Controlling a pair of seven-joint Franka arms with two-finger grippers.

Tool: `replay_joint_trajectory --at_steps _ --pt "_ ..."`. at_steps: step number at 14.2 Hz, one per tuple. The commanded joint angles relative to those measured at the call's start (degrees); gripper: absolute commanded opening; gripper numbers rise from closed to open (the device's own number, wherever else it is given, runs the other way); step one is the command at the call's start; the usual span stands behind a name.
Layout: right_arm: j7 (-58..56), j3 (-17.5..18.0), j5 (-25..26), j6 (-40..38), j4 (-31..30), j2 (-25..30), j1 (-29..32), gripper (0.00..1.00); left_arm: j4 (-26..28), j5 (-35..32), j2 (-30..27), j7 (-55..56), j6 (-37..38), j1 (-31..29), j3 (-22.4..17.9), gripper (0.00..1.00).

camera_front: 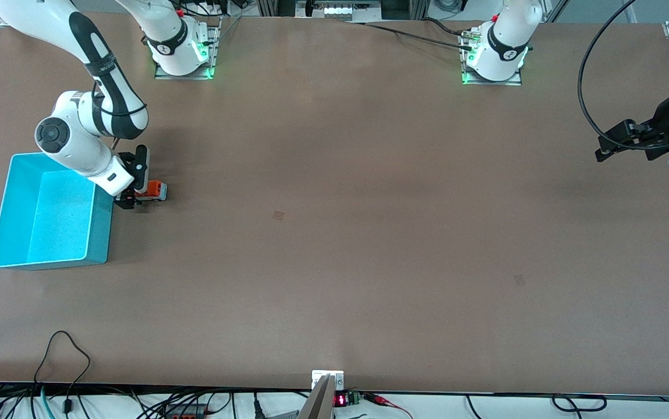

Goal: Wind up bus and store in blue box
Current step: 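Lower the right gripper and close it on the bus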

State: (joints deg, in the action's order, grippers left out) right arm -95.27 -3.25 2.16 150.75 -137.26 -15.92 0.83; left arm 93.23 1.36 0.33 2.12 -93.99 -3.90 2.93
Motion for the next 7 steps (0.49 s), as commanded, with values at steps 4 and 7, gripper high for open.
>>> replay_joint_trajectory --at_steps 4,7 --pt "-1.67 0.53 0.56 1.38 -0.11 -0.43 0.40 0.17 0.99 0.39 -0.59 -0.98 -0.40 -1.38 0.58 1.00" --pt "-0.80 0.70 0.30 1.38 -0.11 -0.43 0.40 0.04 0.99 0.39 -0.59 -0.98 -1.36 -1.29 0.67 1.00"
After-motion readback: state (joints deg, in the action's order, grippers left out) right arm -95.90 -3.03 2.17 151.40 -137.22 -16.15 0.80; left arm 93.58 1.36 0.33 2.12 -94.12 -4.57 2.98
